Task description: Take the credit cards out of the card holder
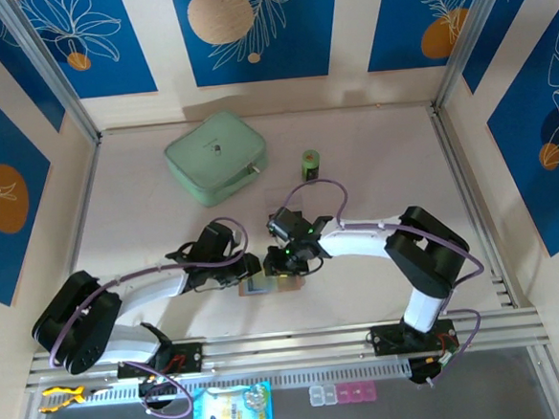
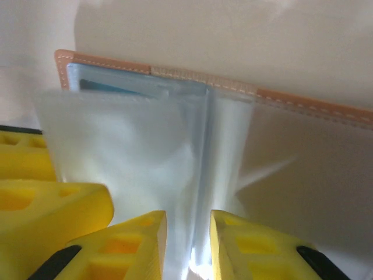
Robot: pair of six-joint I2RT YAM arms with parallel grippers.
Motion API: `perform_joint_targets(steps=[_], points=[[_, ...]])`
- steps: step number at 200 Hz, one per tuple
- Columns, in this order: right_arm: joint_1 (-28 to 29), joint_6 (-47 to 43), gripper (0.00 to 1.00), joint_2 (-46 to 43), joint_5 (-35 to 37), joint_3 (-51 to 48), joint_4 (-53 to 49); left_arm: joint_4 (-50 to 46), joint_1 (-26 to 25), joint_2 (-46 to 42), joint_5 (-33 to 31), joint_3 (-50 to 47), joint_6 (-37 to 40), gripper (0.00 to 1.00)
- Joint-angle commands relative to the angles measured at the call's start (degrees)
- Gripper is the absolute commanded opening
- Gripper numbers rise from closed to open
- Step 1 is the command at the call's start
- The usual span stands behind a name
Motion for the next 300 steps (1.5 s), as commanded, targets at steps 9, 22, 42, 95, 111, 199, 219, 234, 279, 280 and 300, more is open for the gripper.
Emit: perform_joint_targets(steps=[9, 22, 42, 95, 111, 199, 219, 234, 279, 280, 300], points=[[-0.51, -1.66, 0.27, -5.31, 2.73, 1.59, -5.70, -0.49, -0.63, 0.31, 1.30, 3.19, -0.29, 0.29], [-0.77, -2.08, 0.27, -6.87, 3.66, 1.59, -7.06, -0.99, -0.72, 0.40, 1.43, 4.09, -0.22, 0.31], [-1.18, -2.51, 0.27, -9.22, 4.65, 1.12, -8.66, -1.54, -1.19, 0.81, 1.52, 5.42, 0.01, 0.34], [-2.87, -2.48, 0.27, -15.99, 6.27, -1.89, -10.21, -1.62, -3.33, 4.53, 2.14, 9.23, 0.26, 0.48], [-3.30, -2.43, 0.27, -17.95, 6.99, -2.83, -10.78, -1.41, -4.01, 6.04, 2.23, 10.52, 0.34, 0.50], [-6.68, -1.92, 0.28, -26.05, 7.83, -7.25, -13.47, 0.88, -6.69, 13.57, 3.41, 15.14, 0.31, 0.58], [-6.73, -1.72, 0.28, -26.99, 7.90, -7.85, -13.47, 1.33, -6.71, 14.12, 3.24, 15.15, 0.27, 0.58], [-6.64, -1.57, 0.28, -27.23, 7.71, -8.06, -13.23, 1.10, -6.71, 13.88, 2.93, 14.91, 0.37, 0.57], [-6.68, -1.61, 0.28, -25.45, 6.41, -7.29, -12.05, -0.53, -5.96, 10.96, 1.35, 13.63, 1.53, 0.57], [-6.68, -1.59, 0.28, -25.42, 6.39, -7.24, -12.04, -0.57, -5.93, 10.92, 1.35, 13.56, 1.57, 0.57], [-6.58, -1.56, 0.28, -24.33, 5.87, -6.52, -11.49, -0.82, -4.84, 9.16, 1.22, 12.07, 1.54, 0.57]])
